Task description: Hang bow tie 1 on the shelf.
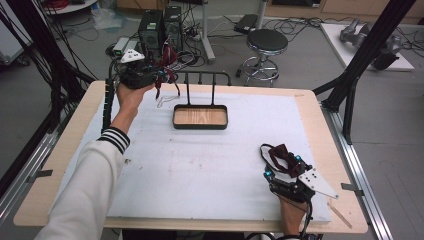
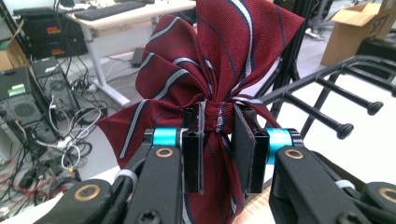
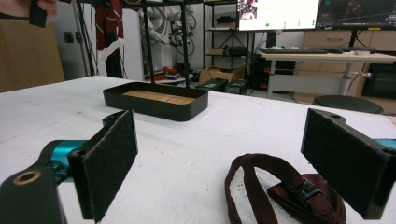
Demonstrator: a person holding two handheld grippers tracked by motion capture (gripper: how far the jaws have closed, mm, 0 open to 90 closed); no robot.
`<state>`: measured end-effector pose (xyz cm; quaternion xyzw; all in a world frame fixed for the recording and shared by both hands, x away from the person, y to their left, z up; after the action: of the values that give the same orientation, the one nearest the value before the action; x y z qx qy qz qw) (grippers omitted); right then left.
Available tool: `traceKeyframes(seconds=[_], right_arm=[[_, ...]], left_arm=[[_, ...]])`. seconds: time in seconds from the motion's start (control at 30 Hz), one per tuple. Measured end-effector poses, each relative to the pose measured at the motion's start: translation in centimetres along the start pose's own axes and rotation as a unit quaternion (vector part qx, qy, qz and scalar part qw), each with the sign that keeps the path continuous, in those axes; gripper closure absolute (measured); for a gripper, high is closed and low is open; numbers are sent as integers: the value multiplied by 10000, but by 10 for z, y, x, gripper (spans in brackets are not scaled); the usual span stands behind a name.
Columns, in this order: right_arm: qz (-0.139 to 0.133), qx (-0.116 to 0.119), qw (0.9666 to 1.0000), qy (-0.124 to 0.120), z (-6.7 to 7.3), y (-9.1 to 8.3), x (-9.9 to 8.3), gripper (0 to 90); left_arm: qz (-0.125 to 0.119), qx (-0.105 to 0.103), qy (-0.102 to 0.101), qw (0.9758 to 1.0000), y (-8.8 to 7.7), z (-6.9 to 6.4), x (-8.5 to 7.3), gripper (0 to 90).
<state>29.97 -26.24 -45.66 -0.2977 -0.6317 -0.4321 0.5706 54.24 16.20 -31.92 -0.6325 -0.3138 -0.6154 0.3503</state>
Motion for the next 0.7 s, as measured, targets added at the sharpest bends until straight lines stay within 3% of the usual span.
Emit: traceKeyframes(seconds=[0.23,0.37,0.7], right_arm=[[9,1,10000,5,0,0,0,99],[10,0,10000,6,0,0,0,99],[11,-2,10000,5,0,0,0,99]], left_arm=[[254,196,-13,9995,-2,5,-15,742],[497,179,30,9986,-3,6,-24,741],[660,107,38,9978,-1,1,-28,739]])
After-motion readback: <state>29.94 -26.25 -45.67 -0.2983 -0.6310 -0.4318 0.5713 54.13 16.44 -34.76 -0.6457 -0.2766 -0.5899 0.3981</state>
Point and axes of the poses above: each handheld gripper's, and its own axes: y roughly forward along the jaws, x roughly out of its top, z roughly to its left, the point moved 6 cm from there along y, roughly forward along the jaws, and after that the axes turned 14 degrees about -z, right-handed, at the moved point
